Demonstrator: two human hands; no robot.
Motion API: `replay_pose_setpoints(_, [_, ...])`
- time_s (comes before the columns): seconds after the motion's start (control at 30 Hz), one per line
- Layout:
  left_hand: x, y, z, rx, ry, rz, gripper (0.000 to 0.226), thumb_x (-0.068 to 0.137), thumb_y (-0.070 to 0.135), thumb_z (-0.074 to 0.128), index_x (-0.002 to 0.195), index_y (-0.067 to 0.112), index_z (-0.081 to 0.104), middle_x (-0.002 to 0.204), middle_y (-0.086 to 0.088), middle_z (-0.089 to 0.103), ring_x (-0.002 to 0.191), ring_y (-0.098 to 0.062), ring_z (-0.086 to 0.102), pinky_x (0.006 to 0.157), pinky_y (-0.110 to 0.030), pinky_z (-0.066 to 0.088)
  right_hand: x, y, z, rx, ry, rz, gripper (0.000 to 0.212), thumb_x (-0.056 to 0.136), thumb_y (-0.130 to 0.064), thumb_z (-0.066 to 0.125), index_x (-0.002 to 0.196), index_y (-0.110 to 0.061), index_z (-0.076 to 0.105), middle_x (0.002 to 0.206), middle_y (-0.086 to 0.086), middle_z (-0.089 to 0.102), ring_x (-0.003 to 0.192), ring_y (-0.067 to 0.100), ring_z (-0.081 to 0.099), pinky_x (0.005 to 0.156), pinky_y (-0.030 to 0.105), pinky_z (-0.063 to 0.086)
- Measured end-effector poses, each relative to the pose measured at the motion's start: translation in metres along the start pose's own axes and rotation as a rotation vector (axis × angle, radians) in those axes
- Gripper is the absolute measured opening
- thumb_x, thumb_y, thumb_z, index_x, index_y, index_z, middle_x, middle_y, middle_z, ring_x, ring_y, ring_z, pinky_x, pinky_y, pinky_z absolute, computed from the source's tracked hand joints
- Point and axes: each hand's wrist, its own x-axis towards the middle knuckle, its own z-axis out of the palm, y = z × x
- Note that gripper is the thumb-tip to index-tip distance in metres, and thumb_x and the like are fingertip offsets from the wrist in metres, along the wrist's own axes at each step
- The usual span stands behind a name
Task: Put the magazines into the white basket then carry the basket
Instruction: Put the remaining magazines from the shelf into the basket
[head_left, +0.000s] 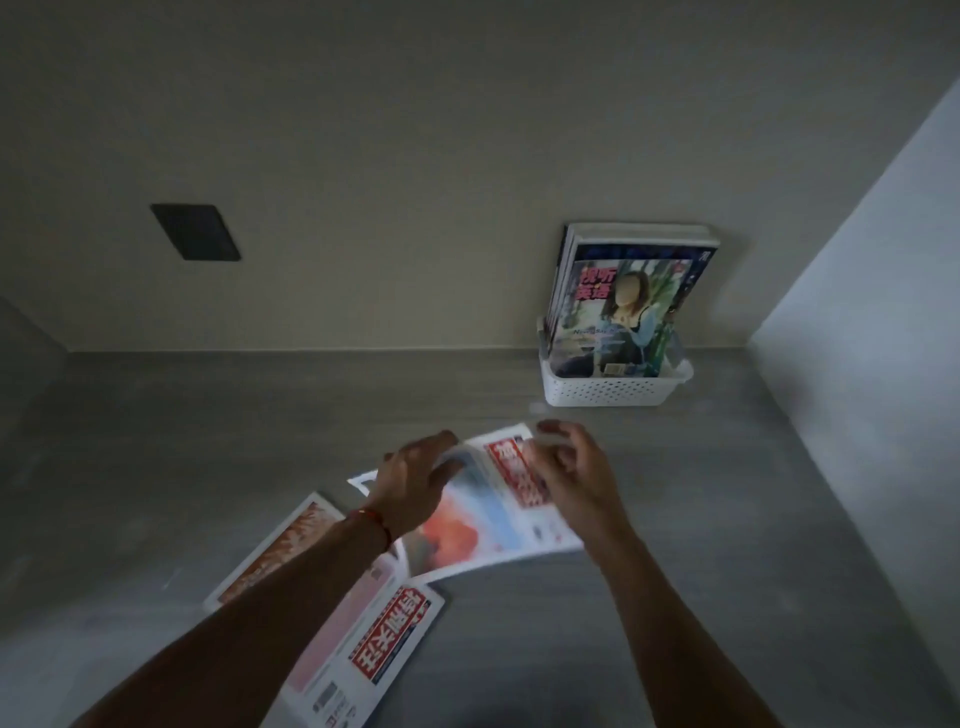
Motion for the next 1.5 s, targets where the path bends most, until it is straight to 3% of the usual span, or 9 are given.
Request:
replay_pose_setpoints(0.17, [0.040, 0.041, 0.001, -0.308, 0.119, -0.068, 0.021, 0.086, 0.032, 0.059, 0.094, 0.012, 0.061, 0.082, -0.004, 0.066, 0.069, -0.021, 0.058, 0.061, -0.034, 0.047, 0.022, -0.009, -0.070, 0.242, 0.263, -0.010, 0.035, 0.097, -0.026, 0.057, 0.131, -0.025, 0.052, 0.113, -0.020, 0.065, 0.099, -0.010, 0.064, 0.081, 0.022, 0.049])
replay_pose_setpoints(0.33, [0.078, 0.089, 0.015, -0.724, 0.069, -0.161, 0.022, 0.090, 0.026, 0.058, 0.109, 0.017, 0.064, 0.109, -0.015, 0.071, 0.100, -0.038, 0.068, 0.087, -0.061, 0.055, 0.036, 0.005, -0.112, 0.291, 0.091, 0.123, 0.049, 0.097, -0.016, 0.055, 0.140, -0.036, 0.045, 0.126, -0.010, 0.063, 0.116, 0.012, 0.060, 0.089, 0.037, 0.049])
replay_pose_setpoints(0.53, [0.121, 0.134, 0.027, -0.913, 0.054, -0.149, 0.028, 0.095, 0.016, 0.056, 0.117, -0.001, 0.057, 0.121, -0.021, 0.066, 0.112, -0.044, 0.062, 0.093, -0.059, 0.054, 0.079, -0.009, -0.157, -0.040, 0.042, -0.110, 0.029, 0.094, -0.034, 0.066, 0.122, -0.032, 0.057, 0.114, -0.011, 0.069, 0.100, 0.011, 0.070, 0.083, 0.041, 0.061])
replay_pose_setpoints(0.73, [0.170, 0.162, 0.033, -0.806, 0.111, -0.143, 0.024, 0.100, 0.011, 0.051, 0.121, 0.008, 0.060, 0.122, -0.012, 0.067, 0.112, -0.032, 0.064, 0.091, -0.045, 0.056, 0.136, -0.032, -0.208, -0.378, 0.176, -0.268, 0.018, 0.092, -0.029, 0.067, 0.100, -0.014, 0.072, 0.092, -0.001, 0.076, 0.080, 0.017, 0.072, 0.072, 0.042, 0.060])
replay_pose_setpoints(0.9, [0.214, 0.167, 0.045, -0.458, 0.278, -0.277, 0.019, 0.095, 0.025, 0.056, 0.109, 0.025, 0.069, 0.090, 0.008, 0.070, 0.075, -0.007, 0.066, 0.058, -0.014, 0.050, 0.183, -0.047, -0.228, -0.464, 0.296, -0.352, 0.015, 0.089, -0.032, 0.070, 0.097, -0.021, 0.074, 0.089, -0.015, 0.071, 0.069, -0.011, 0.062, 0.058, 0.008, 0.044])
replay_pose_setpoints(0.97, [0.227, 0.166, 0.051, -0.433, 0.289, -0.316, 0.017, 0.094, 0.025, 0.056, 0.104, 0.022, 0.070, 0.084, 0.008, 0.070, 0.070, -0.002, 0.064, 0.052, -0.007, 0.047, 0.199, -0.044, -0.231, -0.479, 0.275, -0.353, 0.022, 0.089, -0.030, 0.070, 0.106, -0.015, 0.074, 0.094, -0.008, 0.074, 0.071, -0.001, 0.065, 0.063, 0.011, 0.046])
replay_pose_setpoints(1.23, [0.249, 0.143, 0.080, -0.390, 0.288, -0.535, 0.026, 0.086, 0.031, 0.054, 0.072, 0.018, 0.071, 0.067, 0.003, 0.070, 0.059, -0.014, 0.063, 0.052, -0.019, 0.042, 0.232, -0.001, -0.226, -0.507, 0.172, -0.366, 0.023, 0.093, -0.020, 0.067, 0.111, -0.007, 0.073, 0.104, 0.010, 0.077, 0.086, 0.019, 0.071, 0.077, 0.027, 0.054])
replay_pose_setpoints(1.33, [0.245, 0.132, 0.092, -0.378, 0.272, -0.529, 0.023, 0.090, 0.031, 0.056, 0.088, 0.019, 0.076, 0.075, 0.003, 0.072, 0.067, -0.013, 0.066, 0.060, -0.020, 0.048, 0.239, 0.015, -0.218, -0.521, 0.180, -0.329, 0.025, 0.092, -0.020, 0.068, 0.110, -0.002, 0.072, 0.106, 0.015, 0.075, 0.090, 0.027, 0.073, 0.080, 0.037, 0.059])
replay_pose_setpoints(1.5, [0.238, 0.121, 0.115, -0.401, 0.171, -0.492, 0.027, 0.093, 0.029, 0.058, 0.117, 0.023, 0.068, 0.097, 0.004, 0.071, 0.090, -0.016, 0.067, 0.077, -0.025, 0.052, 0.245, 0.041, -0.205, -0.538, 0.192, -0.267, 0.026, 0.093, -0.023, 0.069, 0.109, -0.003, 0.073, 0.104, 0.016, 0.073, 0.088, 0.026, 0.071, 0.075, 0.029, 0.053])
